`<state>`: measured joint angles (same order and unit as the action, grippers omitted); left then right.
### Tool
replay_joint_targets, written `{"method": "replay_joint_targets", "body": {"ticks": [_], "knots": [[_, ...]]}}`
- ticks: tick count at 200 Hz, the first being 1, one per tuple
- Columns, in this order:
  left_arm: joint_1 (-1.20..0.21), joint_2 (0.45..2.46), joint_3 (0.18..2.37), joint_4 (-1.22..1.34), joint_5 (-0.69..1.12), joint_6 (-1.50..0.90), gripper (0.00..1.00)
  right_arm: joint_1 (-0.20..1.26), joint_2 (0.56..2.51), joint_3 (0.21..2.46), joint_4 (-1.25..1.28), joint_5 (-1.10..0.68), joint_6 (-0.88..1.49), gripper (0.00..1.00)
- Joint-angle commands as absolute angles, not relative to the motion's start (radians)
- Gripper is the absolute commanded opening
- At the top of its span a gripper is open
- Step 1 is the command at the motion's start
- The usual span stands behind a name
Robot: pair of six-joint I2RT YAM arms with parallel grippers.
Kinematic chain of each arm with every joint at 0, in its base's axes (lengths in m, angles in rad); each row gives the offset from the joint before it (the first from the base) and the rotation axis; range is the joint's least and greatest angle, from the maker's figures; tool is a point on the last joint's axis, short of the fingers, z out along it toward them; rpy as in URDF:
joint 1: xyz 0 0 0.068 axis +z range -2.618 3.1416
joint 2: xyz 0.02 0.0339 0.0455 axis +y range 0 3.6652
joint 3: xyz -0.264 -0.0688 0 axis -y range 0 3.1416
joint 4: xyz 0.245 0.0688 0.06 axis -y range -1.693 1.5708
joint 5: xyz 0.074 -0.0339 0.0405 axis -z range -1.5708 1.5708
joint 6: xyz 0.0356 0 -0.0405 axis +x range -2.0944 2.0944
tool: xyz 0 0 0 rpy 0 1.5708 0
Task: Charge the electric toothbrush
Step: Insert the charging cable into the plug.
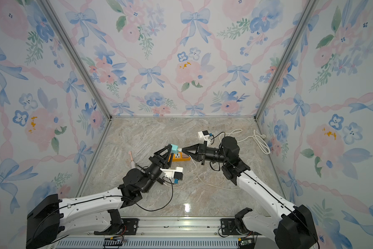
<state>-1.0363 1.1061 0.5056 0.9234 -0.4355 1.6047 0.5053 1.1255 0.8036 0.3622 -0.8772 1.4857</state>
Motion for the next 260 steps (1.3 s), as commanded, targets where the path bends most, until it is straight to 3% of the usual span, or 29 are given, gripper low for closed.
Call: {"method": "replay_joint_targets", "body": {"ticks": [1,65,107,140,178,201,221,243,260], "knots": [[-1.085,1.131,0.504,0.936,-0.331,1.648,0.09,0.515,1.116,0.859,0.198,-0.900,1.393,0.00],[-1.140,1.128,0.530,0.928,-0.314,1.588,0.04,0.517,1.134,0.857,0.248,-0.886,1.415,0.00],[-1.202,1.180,0.544,0.924,-0.303,1.554,0.00,0.576,1.184,0.911,0.202,-0.862,1.351,0.00],[-1.193,1.183,0.545,0.916,-0.320,1.477,0.00,0.537,1.137,0.931,0.085,-0.859,1.223,0.00],[-1.146,1.139,0.542,0.787,-0.374,1.374,0.00,0.357,0.983,0.952,-0.252,-0.840,0.946,0.49],[-1.117,1.086,0.520,0.669,-0.404,1.265,0.00,0.245,0.876,0.928,-0.264,-0.886,0.933,0.75],[-1.061,1.065,0.562,0.415,-0.384,1.122,0.00,0.155,0.825,0.918,-0.269,-0.902,0.924,0.86],[-0.927,1.092,0.650,0.119,-0.280,0.919,0.00,0.102,0.830,0.905,-0.279,-0.908,0.923,0.88],[-0.878,1.107,0.655,0.043,-0.251,0.826,0.00,0.099,0.846,0.894,-0.285,-0.908,0.918,0.89]]}}
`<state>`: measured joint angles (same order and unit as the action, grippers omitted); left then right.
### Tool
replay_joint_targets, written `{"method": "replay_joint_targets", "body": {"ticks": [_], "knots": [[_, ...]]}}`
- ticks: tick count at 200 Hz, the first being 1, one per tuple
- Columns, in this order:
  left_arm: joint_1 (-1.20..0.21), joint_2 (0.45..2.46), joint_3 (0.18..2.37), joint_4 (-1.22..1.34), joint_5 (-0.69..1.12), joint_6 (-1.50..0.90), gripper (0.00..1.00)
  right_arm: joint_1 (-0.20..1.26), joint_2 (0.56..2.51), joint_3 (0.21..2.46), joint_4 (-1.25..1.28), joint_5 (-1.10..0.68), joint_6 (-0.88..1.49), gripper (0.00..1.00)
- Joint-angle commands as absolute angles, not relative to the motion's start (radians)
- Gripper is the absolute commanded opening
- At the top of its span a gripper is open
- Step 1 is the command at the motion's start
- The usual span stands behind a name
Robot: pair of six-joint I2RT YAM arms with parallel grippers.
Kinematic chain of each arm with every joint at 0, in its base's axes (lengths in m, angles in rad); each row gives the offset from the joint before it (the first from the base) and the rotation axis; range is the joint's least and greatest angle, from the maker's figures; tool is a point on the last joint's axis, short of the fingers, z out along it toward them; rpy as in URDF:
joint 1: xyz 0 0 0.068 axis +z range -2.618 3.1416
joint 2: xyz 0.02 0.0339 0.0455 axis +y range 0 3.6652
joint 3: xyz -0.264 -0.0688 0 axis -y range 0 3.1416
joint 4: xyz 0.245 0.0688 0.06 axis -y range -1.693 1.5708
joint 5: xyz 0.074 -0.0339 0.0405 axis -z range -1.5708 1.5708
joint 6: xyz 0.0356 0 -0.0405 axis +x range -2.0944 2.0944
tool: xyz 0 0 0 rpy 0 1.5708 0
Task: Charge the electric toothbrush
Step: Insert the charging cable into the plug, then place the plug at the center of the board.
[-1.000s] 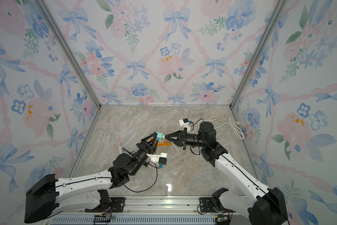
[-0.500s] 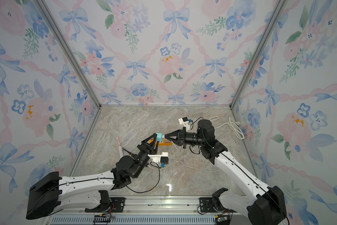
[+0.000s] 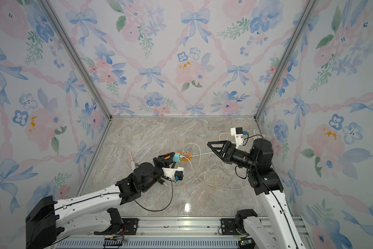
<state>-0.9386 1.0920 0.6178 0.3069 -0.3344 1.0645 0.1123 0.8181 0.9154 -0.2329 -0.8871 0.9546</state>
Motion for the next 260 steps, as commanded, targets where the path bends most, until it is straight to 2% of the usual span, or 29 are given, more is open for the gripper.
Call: {"method": "replay_joint_targets", "body": {"ticks": [1,38,69,130,181,204,220,242,250,260], "knots": [[-0.876,1.108,0.655,0.041,-0.250,0.820,0.00,0.099,0.847,0.895,-0.286,-0.908,0.918,0.89],[-0.769,1.224,0.741,-0.089,-0.151,0.560,0.00,0.098,0.844,0.885,-0.310,-0.898,0.900,0.91],[-0.744,1.325,0.768,-0.149,-0.118,0.450,0.00,0.098,0.825,0.895,-0.367,-0.882,0.862,0.93],[-0.679,1.488,0.797,-0.220,-0.046,0.456,0.00,0.100,0.804,0.884,-0.377,-0.874,0.857,0.95],[-0.646,1.634,0.866,-0.233,-0.144,0.436,0.00,0.101,0.795,0.865,-0.365,-0.877,0.863,0.96],[-0.645,1.673,0.881,-0.235,-0.179,0.453,0.17,0.101,0.794,0.871,-0.382,-0.877,0.844,0.97],[-0.646,1.681,0.889,-0.232,-0.191,0.453,0.45,0.101,0.802,0.887,-0.420,-0.870,0.802,0.97],[-0.645,1.644,0.893,-0.233,-0.168,0.436,0.76,0.100,0.819,0.911,-0.459,-0.849,0.752,0.97],[-0.645,1.610,0.889,-0.228,-0.159,0.423,0.84,0.101,0.826,0.914,-0.452,-0.848,0.754,0.98],[-0.641,1.554,0.883,-0.225,-0.155,0.397,0.89,0.101,0.831,0.918,-0.439,-0.848,0.762,0.98]]}}
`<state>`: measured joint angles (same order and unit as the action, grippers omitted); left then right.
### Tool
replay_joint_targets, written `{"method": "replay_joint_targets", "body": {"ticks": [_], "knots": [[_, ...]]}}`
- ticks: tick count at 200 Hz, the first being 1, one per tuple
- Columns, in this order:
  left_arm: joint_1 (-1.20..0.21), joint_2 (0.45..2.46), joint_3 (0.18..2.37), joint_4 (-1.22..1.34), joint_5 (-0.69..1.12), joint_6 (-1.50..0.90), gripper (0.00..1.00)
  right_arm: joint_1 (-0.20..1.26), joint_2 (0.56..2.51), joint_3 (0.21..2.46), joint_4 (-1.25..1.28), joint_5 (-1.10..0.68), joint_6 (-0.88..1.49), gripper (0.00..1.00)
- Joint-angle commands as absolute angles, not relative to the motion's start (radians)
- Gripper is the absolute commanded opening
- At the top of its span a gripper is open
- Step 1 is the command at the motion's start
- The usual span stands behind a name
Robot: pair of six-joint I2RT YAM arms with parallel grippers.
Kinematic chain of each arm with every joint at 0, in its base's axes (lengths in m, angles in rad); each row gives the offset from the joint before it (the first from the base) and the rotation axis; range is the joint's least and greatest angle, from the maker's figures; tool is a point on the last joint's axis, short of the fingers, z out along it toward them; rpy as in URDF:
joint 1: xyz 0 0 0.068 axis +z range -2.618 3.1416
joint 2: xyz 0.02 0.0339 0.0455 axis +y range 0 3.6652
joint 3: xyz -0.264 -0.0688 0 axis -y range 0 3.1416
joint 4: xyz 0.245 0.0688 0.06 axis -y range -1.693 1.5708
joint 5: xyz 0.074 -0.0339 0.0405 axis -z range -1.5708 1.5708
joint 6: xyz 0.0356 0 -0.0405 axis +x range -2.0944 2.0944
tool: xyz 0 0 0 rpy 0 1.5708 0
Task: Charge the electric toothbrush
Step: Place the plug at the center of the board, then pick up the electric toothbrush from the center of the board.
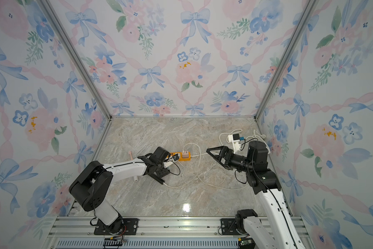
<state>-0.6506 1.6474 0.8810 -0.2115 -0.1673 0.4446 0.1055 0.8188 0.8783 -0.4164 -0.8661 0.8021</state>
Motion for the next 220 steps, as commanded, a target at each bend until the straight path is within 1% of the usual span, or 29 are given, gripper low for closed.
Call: {"method": "replay_joint_targets", "body": {"ticks": [1,16,33,45,52,66,73,83,94,111,132,142,156,163,169,179,200,220], "knots": [[-0.641,1.547,0.882,-0.225,-0.155,0.393,0.89,0.100,0.831,0.918,-0.437,-0.848,0.762,0.98],[-0.615,1.431,0.859,-0.207,-0.168,0.310,0.93,0.101,0.840,0.921,-0.424,-0.848,0.767,0.98],[-0.548,1.284,0.819,-0.167,-0.214,0.116,0.92,0.103,0.849,0.922,-0.414,-0.848,0.769,0.98],[-0.474,1.207,0.795,-0.163,-0.264,-0.074,0.86,0.103,0.859,0.921,-0.410,-0.846,0.769,0.98],[-0.429,1.169,0.774,-0.166,-0.286,-0.181,0.80,0.103,0.863,0.919,-0.405,-0.842,0.770,0.98],[-0.330,1.097,0.718,-0.184,-0.313,-0.398,0.65,0.110,0.875,0.916,-0.388,-0.837,0.779,0.98],[-0.266,1.065,0.693,-0.203,-0.277,-0.489,0.62,0.116,0.880,0.916,-0.382,-0.834,0.783,0.98],[-0.163,1.037,0.630,-0.220,-0.168,-0.598,0.59,0.128,0.886,0.920,-0.376,-0.829,0.787,0.98],[-0.063,1.032,0.582,-0.229,-0.056,-0.666,0.59,0.143,0.890,0.930,-0.377,-0.822,0.785,0.98],[0.021,1.066,0.525,-0.245,0.029,-0.719,0.57,0.162,0.890,0.942,-0.389,-0.810,0.777,0.99],[0.040,1.174,0.526,-0.265,0.101,-0.686,0.64,0.176,0.885,0.946,-0.399,-0.802,0.773,0.99],[0.038,1.230,0.533,-0.272,0.120,-0.686,0.63,0.183,0.882,0.946,-0.401,-0.802,0.779,0.99],[0.023,1.285,0.543,-0.270,0.123,-0.692,0.60,0.193,0.875,0.949,-0.402,-0.802,0.779,1.00],[0.003,1.304,0.554,-0.269,0.102,-0.690,0.60,0.197,0.869,0.947,-0.402,-0.802,0.776,1.00],[-0.015,1.314,0.560,-0.270,0.070,-0.691,0.59,0.198,0.865,0.946,-0.403,-0.768,0.775,1.00],[-0.033,1.330,0.566,-0.270,0.042,-0.693,0.56,0.199,0.861,0.945,-0.408,-0.763,0.771,1.00],[-0.044,1.353,0.563,-0.271,0.012,-0.705,0.45,0.201,0.869,0.953,-0.437,-0.754,0.746,1.00],[-0.064,1.335,0.546,-0.270,-0.049,-0.723,0.38,0.208,0.887,0.980,-0.484,-0.733,0.690,1.00]]}}
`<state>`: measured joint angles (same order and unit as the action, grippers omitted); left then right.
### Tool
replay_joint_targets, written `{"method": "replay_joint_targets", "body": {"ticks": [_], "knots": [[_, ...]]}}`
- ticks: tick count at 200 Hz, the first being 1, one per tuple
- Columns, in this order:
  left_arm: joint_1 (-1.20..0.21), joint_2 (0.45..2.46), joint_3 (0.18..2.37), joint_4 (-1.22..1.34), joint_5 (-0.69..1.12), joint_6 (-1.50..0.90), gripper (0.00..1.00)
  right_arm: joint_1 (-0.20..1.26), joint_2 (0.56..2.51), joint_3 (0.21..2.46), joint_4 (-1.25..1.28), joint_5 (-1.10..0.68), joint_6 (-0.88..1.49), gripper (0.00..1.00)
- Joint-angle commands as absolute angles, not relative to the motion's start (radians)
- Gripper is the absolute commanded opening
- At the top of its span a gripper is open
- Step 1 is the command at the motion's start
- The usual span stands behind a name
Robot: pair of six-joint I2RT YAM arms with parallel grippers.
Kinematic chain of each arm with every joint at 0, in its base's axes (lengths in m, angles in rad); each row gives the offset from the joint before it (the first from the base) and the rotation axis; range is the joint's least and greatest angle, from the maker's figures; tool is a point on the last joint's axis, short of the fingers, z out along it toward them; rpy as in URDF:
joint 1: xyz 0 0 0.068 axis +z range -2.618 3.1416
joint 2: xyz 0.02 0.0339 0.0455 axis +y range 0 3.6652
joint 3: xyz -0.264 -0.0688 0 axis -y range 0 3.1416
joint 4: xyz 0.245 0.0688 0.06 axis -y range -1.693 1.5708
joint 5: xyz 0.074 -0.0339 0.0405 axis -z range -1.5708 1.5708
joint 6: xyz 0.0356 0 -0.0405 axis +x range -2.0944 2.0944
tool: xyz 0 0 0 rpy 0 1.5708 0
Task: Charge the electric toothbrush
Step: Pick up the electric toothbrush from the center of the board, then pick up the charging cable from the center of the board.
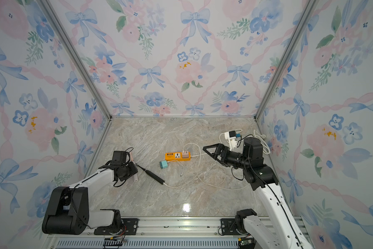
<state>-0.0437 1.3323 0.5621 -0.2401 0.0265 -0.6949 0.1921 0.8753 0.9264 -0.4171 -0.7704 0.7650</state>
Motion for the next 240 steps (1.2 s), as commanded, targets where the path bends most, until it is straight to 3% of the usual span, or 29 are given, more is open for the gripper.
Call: {"method": "replay_joint_targets", "body": {"ticks": [1,39,67,97,119,168,240], "knots": [[-0.066,1.334,0.546,-0.271,-0.052,-0.724,0.37,0.210,0.888,0.983,-0.488,-0.731,0.684,1.00],[-0.084,1.246,0.536,-0.283,-0.126,-0.755,0.09,0.402,0.968,1.127,-0.658,-0.424,0.316,0.99],[-0.092,1.086,0.575,-0.294,-0.138,-0.743,0.00,0.611,1.065,1.174,-0.668,-0.269,-0.071,0.95],[-0.109,1.044,0.676,-0.298,-0.007,-0.670,0.00,0.784,1.195,1.168,-0.729,-0.145,-0.632,0.92],[-0.128,1.107,0.778,-0.305,0.071,-0.605,0.00,0.801,1.292,1.115,-0.640,-0.061,-0.994,0.91],[-0.133,1.185,0.858,-0.303,0.054,-0.496,0.00,0.752,1.465,1.050,-0.422,-0.252,-1.418,0.61],[-0.132,1.217,0.852,-0.287,0.019,-0.466,0.00,0.730,1.745,1.107,-0.431,-0.249,-1.708,0.44]]}}
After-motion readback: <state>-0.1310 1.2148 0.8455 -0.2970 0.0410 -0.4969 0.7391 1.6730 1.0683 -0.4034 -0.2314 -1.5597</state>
